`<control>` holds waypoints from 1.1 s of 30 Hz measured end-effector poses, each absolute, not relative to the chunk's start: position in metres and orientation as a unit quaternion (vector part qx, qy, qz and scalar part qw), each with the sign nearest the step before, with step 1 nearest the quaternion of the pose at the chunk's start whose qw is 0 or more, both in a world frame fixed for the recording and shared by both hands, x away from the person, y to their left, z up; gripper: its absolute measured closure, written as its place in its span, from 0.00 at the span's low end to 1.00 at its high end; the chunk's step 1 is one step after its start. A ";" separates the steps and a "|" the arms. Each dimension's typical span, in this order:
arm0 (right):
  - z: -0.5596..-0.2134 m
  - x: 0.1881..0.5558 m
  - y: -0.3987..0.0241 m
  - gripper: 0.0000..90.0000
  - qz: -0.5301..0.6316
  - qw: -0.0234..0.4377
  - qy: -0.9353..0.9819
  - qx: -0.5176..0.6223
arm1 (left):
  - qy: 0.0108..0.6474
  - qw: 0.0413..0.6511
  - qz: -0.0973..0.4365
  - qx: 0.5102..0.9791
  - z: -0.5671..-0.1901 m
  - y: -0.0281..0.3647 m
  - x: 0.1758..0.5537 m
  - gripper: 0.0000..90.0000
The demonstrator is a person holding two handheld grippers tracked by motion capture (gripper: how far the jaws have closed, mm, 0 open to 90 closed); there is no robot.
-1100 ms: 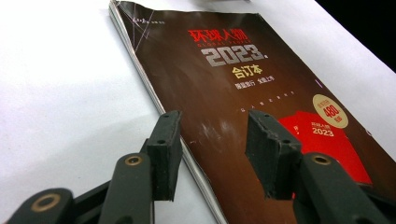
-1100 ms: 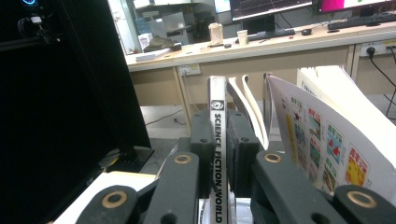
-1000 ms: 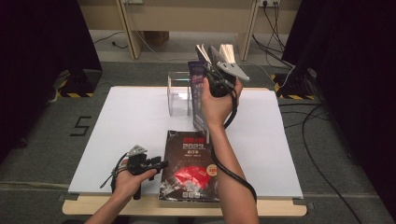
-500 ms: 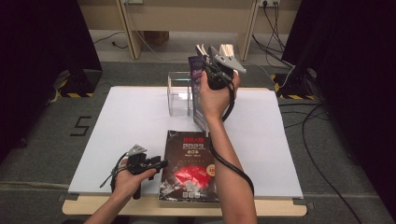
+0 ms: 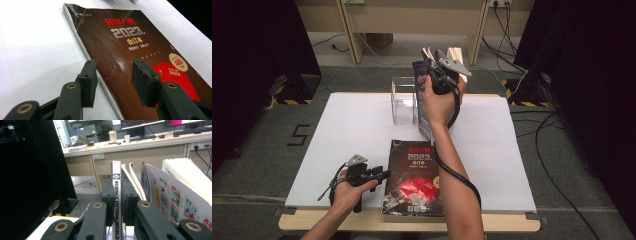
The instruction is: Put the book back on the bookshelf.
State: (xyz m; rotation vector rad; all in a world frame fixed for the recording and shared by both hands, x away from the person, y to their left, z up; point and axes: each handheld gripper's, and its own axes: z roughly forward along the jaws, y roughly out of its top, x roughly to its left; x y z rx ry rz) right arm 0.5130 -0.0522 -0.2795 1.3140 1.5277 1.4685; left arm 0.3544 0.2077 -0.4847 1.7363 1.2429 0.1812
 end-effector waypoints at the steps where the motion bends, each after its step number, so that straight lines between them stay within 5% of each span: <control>1: -0.279 0.513 -0.052 0.93 0.560 0.318 0.579 0.500 | 0.510 0.478 0.074 0.712 -0.485 0.208 0.354 0.61; 33: -0.280 0.540 -0.046 0.93 0.557 0.335 0.571 0.501 | 0.512 0.477 0.075 0.710 -0.487 0.210 0.355 0.61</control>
